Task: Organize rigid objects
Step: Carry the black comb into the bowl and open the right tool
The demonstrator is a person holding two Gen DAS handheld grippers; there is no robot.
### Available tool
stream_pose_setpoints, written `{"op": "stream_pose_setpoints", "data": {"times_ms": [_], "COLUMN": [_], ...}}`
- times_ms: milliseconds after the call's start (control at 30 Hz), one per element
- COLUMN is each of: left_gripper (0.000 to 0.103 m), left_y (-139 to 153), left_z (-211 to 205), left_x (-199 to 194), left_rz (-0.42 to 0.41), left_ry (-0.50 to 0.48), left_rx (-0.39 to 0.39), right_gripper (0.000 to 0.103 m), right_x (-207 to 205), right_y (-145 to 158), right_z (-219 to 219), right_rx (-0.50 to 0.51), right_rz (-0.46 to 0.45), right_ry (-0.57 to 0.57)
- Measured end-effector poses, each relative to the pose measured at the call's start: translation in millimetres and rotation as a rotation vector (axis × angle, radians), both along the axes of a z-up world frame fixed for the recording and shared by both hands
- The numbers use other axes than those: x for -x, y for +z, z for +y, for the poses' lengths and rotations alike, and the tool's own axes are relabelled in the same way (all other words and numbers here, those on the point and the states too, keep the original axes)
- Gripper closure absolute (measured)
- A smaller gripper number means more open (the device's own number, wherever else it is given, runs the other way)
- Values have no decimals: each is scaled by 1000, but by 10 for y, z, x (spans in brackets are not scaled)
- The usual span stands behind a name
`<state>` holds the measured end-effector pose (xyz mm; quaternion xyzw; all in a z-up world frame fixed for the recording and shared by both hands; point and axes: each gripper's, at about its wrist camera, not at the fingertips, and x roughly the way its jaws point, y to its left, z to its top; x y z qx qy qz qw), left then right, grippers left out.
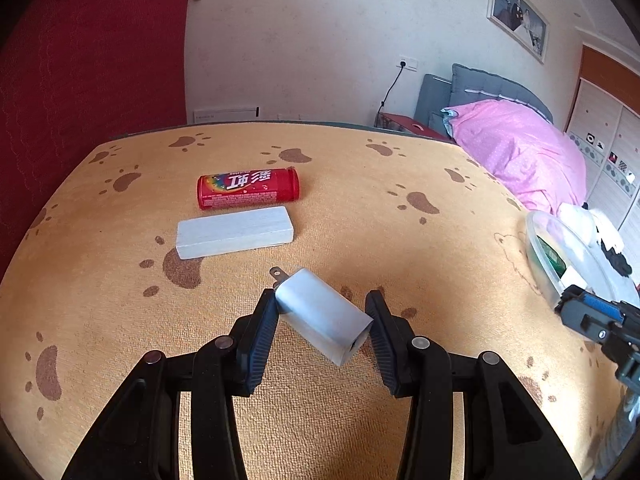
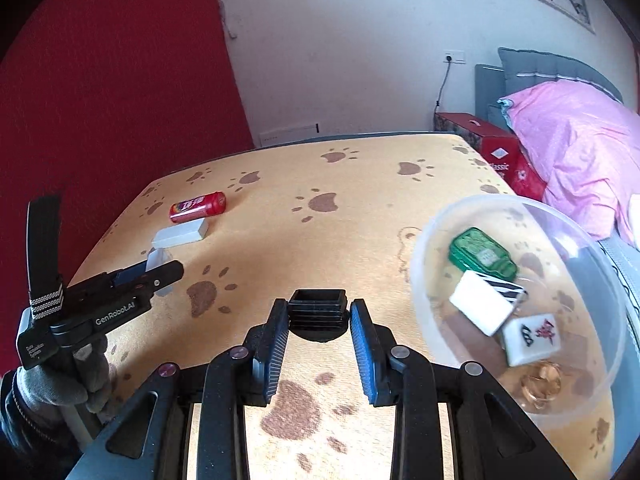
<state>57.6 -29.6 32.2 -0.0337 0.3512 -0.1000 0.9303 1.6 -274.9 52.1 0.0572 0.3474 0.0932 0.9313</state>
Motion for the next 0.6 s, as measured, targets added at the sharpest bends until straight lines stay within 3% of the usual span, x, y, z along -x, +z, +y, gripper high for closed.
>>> {"op": "stream_pose_setpoints", "data": {"times_ms": [600], "left_gripper": [57], "left_y": [0], "left_z": [-241], "left_x": [122], "left_rz": [1], "left_ry": [-74], "left_rx": [-19], "right_gripper": [70], "right_x": [384], "right_y": [48], "right_z": [-1011], "right_rx": [-7], "right_rz": [-36], "right_ry": [-295]}}
